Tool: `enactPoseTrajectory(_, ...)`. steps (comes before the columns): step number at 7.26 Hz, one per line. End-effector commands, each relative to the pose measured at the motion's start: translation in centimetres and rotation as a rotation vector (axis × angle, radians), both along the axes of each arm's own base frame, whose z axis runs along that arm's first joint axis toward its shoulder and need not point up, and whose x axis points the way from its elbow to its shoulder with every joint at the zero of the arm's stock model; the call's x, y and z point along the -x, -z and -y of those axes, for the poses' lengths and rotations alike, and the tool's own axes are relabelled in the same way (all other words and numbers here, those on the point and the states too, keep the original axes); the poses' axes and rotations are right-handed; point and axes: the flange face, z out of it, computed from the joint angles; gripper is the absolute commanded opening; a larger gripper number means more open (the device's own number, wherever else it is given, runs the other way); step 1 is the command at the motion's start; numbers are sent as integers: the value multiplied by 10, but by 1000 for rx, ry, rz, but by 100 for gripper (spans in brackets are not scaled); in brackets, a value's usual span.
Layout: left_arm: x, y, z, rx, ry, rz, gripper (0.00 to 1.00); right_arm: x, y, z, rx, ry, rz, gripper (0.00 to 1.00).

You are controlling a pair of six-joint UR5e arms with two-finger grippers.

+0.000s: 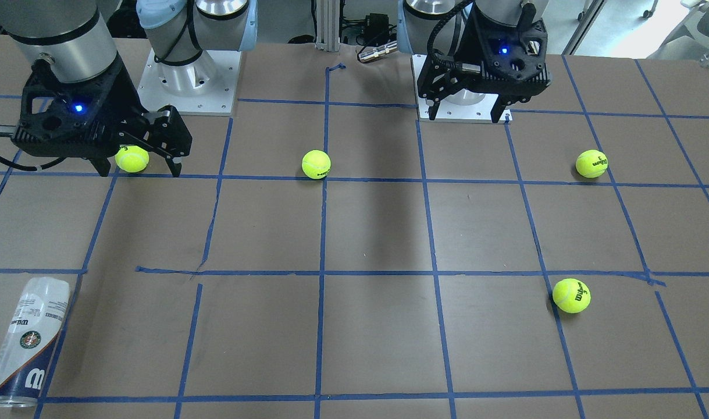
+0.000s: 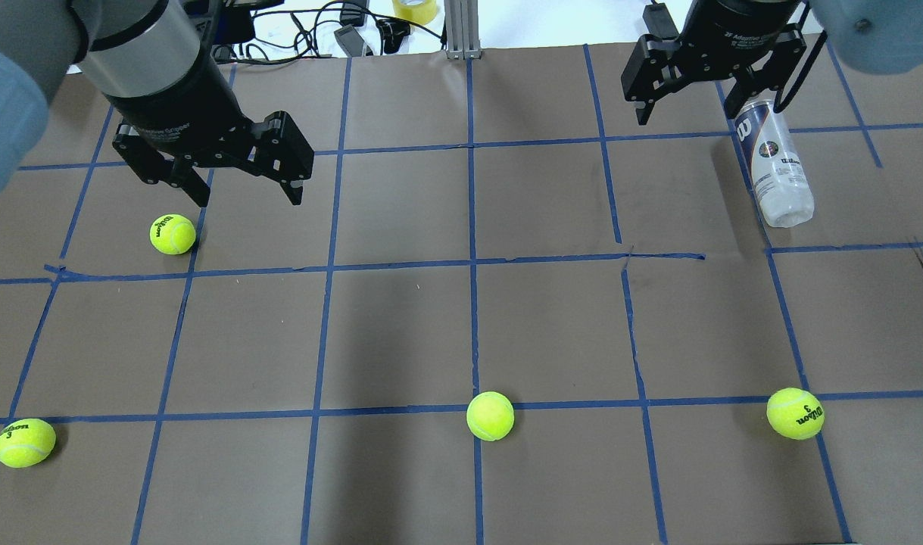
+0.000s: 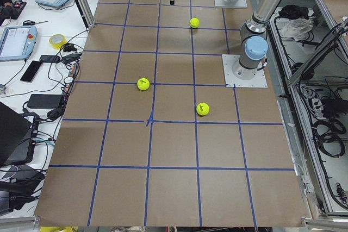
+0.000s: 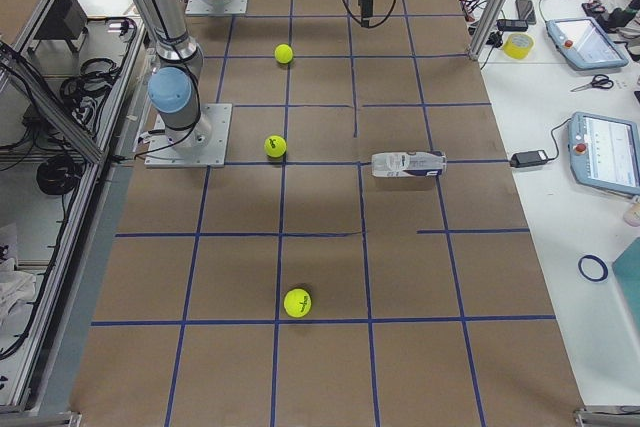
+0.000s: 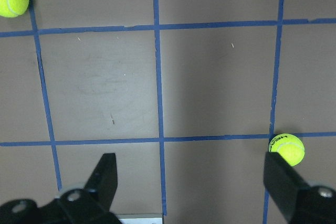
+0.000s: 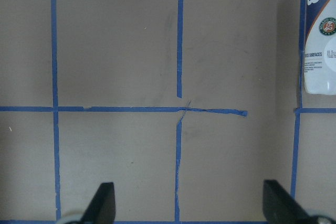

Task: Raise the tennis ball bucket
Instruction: 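Lower the right gripper onto the upright clear Wilson tennis ball tube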

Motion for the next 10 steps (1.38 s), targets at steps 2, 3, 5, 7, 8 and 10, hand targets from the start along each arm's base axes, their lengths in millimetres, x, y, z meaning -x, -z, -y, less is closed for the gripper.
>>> enactPoseTrajectory(2,0,1,0,-2,0,0,100,6,11,5,-5,12,2,100)
enactPoseTrajectory(3,-1,1,0,-2,-2,2,100,26,22,18,-28,40,-3,100)
enactPoseTrajectory(5,-1,2,0,-4,-2,2,100,102,44,55,-64,168,22,100)
enactPoseTrajectory(7,0,3,0,-5,0,2,100,163,79,113,-3,174,-23,100)
enactPoseTrajectory(8,-1,3,0,-5,-2,2,100,189,96,146,-1,171,-28,100)
enactPoseTrajectory(10,-1,3,0,-5,0,4,100,249,171,198,-20,132,-126,100)
